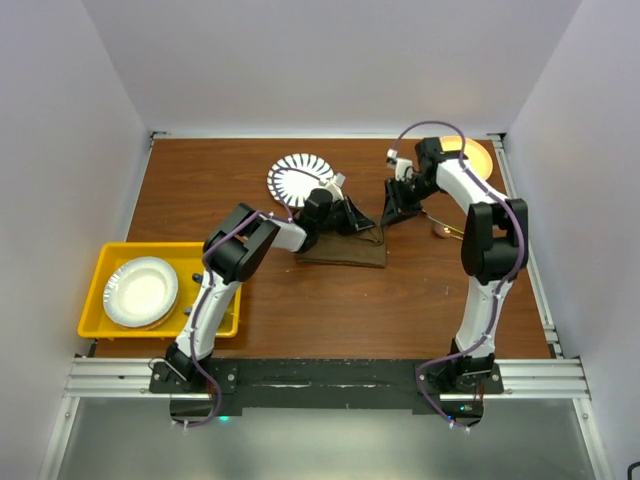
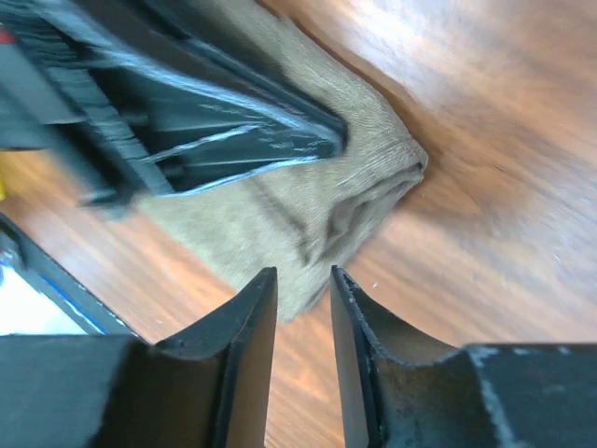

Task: Fold the napkin into a case and place the utensils inside
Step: Fold the lower triangle-folded napkin at the center of the board.

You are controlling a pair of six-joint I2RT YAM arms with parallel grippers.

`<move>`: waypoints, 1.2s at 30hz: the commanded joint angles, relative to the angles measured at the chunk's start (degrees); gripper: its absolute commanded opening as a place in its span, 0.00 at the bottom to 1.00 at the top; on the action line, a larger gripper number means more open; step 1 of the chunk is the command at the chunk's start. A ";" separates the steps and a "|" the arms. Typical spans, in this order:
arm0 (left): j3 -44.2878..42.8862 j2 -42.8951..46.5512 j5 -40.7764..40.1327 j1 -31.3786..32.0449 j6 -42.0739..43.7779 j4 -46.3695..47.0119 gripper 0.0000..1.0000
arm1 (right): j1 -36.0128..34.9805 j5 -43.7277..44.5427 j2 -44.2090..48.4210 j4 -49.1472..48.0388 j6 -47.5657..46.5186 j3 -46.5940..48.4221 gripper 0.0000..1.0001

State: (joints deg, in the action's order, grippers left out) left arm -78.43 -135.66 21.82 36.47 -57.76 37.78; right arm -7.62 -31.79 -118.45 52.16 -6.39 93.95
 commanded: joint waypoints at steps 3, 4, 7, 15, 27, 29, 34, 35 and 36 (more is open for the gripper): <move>2.32 -0.31 -0.82 0.36 0.89 -3.59 0.07 | 0.67 -9.07 4.55 -12.23 12.96 -3.24 0.32; 2.32 -0.14 -0.82 0.27 1.15 -3.68 0.07 | 0.59 -9.51 4.03 -13.22 14.03 -4.55 0.30; 2.15 -0.31 -0.82 0.27 1.33 -3.59 0.07 | 0.67 -8.82 2.44 -17.35 15.88 -7.36 0.27; 3.10 0.21 -0.20 0.18 0.54 -2.71 0.07 | 0.94 -1.63 -2.22 -22.46 16.95 -12.21 0.20; 8.55 18.13 11.74 -4.63 10.79 -2.53 0.45 | 1.03 9.11 -1.96 -16.83 9.48 -16.52 0.16; 10.48 22.27 13.33 -6.49 14.58 -6.38 0.51 | 0.94 10.25 -1.52 -15.78 7.20 -16.43 0.16; 13.65 20.79 17.46 -10.10 16.81 -8.95 0.52 | 0.94 10.52 -2.22 -14.02 2.89 -15.73 0.17; 15.66 20.26 17.55 -10.10 15.93 -8.17 0.52 | 1.02 10.78 -2.39 -13.93 2.53 -15.82 0.17; 16.81 19.65 17.81 -10.19 13.92 -5.03 0.52 | 0.94 10.70 -2.31 -13.76 2.18 -15.90 0.16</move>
State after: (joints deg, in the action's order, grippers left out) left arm -67.16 -112.99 35.70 26.68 -44.14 32.34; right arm -6.85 -32.84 -118.45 33.32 3.16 80.16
